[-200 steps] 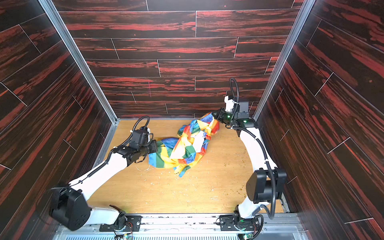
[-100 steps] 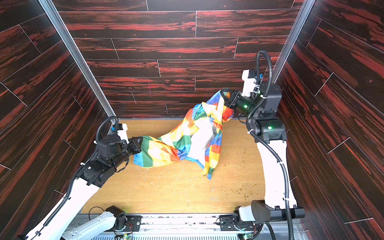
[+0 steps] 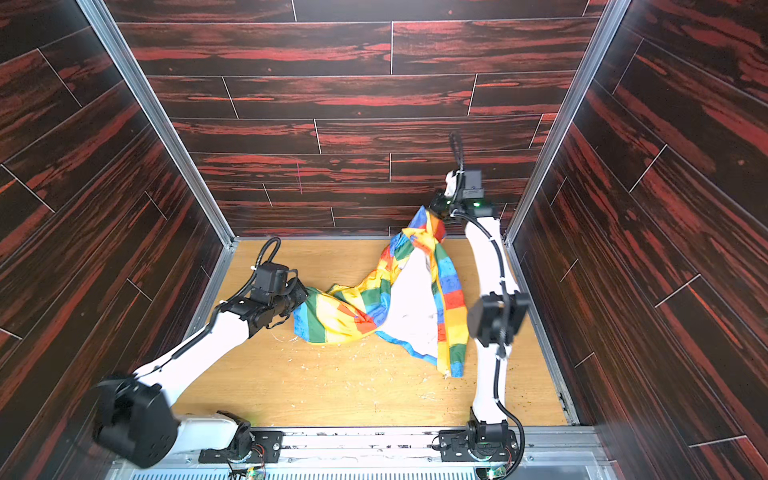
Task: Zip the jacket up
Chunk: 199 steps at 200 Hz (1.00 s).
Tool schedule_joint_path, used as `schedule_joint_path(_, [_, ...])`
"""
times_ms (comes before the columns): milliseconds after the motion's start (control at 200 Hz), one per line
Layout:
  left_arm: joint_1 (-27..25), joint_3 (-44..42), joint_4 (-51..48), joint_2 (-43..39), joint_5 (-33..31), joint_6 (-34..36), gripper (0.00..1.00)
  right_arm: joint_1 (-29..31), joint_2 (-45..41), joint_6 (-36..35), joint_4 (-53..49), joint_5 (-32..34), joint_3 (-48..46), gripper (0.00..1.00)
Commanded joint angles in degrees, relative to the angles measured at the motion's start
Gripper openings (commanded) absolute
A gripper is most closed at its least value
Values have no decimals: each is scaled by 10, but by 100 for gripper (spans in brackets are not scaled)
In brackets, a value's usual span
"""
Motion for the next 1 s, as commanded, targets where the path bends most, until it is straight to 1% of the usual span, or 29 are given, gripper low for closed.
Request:
schedule_joint_path(0, [33, -26, 48, 11, -10, -54, 2, 0, 78, -19, -112, 37, 151, 43])
schedule_joint_path(45, [42, -33, 52, 8, -20, -54, 13, -2, 93, -24, -129, 42, 174, 53])
schedule_joint_path(75, [45, -37, 52, 5, -24, -48, 24, -4, 91, -27, -135, 46, 174, 58])
schedule_joint_path(170, [52, -37, 38, -12, -32, -19, 48, -4, 50, -49, -143, 71, 127, 66])
schedule_joint_path(215, [54, -36, 24, -22, -34, -5, 56, -4, 22, -59, -139, 85, 91, 69])
schedule_joint_path(281, [54, -38, 7, -40, -35, 11, 63, -4, -30, -72, -122, 104, 19, 71])
schedule_joint_path(331, [54, -45, -1, -56, -30, 20, 65, -4, -86, -80, -94, 116, -50, 73])
schedule_joint_path(401, [54, -57, -1, -82, -15, 34, 66, -6, -170, -87, -38, 126, -179, 76])
schedule_joint_path(506, [41, -73, 1, -114, 28, 52, 66, -7, -295, -93, 38, 122, -366, 78])
schedule_joint_path(566, [18, -80, 0, -127, 42, 66, 66, -7, -360, -97, 70, 111, -480, 74])
schedule_joint_path(636, [-24, -80, 0, -128, 47, 80, 66, -6, -410, -103, 91, 97, -584, 66])
schedule_joint_path(691, [-59, -74, 0, -116, 48, 97, 66, -6, -438, -106, 103, 87, -658, 62])
schedule_joint_path(761, [-90, -63, -1, -87, 50, 120, 65, -1, -460, -109, 112, 84, -728, 62])
schedule_joint_path(842, [-108, -48, 0, -52, 56, 141, 64, 12, -471, -114, 120, 91, -791, 70])
schedule_joint_path(882, [-114, -41, 0, -40, 57, 151, 63, 18, -470, -117, 120, 106, -815, 72])
schedule_joint_path(992, [-136, -19, -5, -14, 51, 193, 63, 26, -454, -118, 129, 144, -870, 73])
